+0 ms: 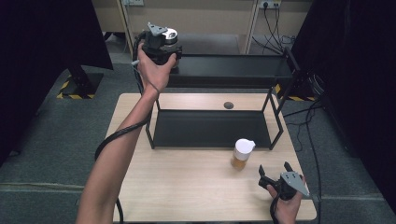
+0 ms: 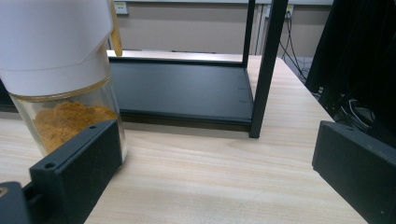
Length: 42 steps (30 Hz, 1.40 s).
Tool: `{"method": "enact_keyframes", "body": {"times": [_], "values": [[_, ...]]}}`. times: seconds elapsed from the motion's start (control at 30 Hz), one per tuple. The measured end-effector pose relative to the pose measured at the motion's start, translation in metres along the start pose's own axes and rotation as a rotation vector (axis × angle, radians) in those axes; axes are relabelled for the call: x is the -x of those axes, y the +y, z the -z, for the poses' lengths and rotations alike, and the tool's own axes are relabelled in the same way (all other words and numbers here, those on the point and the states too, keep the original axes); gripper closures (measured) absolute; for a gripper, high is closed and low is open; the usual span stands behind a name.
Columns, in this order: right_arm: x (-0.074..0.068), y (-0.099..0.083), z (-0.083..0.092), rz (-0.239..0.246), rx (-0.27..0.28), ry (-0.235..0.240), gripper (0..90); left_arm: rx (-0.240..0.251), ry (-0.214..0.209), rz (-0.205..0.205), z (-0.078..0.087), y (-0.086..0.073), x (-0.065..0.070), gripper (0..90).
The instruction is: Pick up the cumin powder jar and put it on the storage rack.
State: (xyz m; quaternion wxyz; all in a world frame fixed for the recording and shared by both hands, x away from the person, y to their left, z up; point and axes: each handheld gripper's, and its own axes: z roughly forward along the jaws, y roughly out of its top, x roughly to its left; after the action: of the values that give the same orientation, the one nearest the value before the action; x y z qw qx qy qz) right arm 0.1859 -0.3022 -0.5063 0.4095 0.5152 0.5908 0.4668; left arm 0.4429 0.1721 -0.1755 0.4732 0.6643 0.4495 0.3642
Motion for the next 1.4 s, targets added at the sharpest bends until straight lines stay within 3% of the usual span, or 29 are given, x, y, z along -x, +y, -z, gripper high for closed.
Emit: {"method": "enact_keyframes", "body": {"times": [0.27,0.37,0.93,1.07,1.27,1.4], "values": [[0.000,0.000,0.000,0.005,-0.001,0.000,1.5,-0.013,-0.005,0.010,-0.005,-0.001,0.002,30.3],[0.000,0.000,0.000,0.008,-0.001,0.001,1.5,-0.016,-0.016,0.034,-0.007,-0.002,0.001,30.3],[-0.001,0.000,0.000,0.014,-0.001,0.000,1.5,-0.046,-0.016,0.026,-0.009,0.002,0.003,27.5],[-0.001,0.000,0.000,0.009,-0.001,0.001,1.6,-0.042,-0.025,0.045,-0.008,0.003,0.002,26.9],[-0.002,0.000,0.001,0.010,-0.002,0.003,1.5,-0.036,-0.012,0.043,-0.005,0.004,0.006,19.2],[-0.001,0.000,0.001,0.009,-0.001,0.004,1.6,-0.027,0.037,0.039,-0.002,0.003,0.015,7.4]]}}
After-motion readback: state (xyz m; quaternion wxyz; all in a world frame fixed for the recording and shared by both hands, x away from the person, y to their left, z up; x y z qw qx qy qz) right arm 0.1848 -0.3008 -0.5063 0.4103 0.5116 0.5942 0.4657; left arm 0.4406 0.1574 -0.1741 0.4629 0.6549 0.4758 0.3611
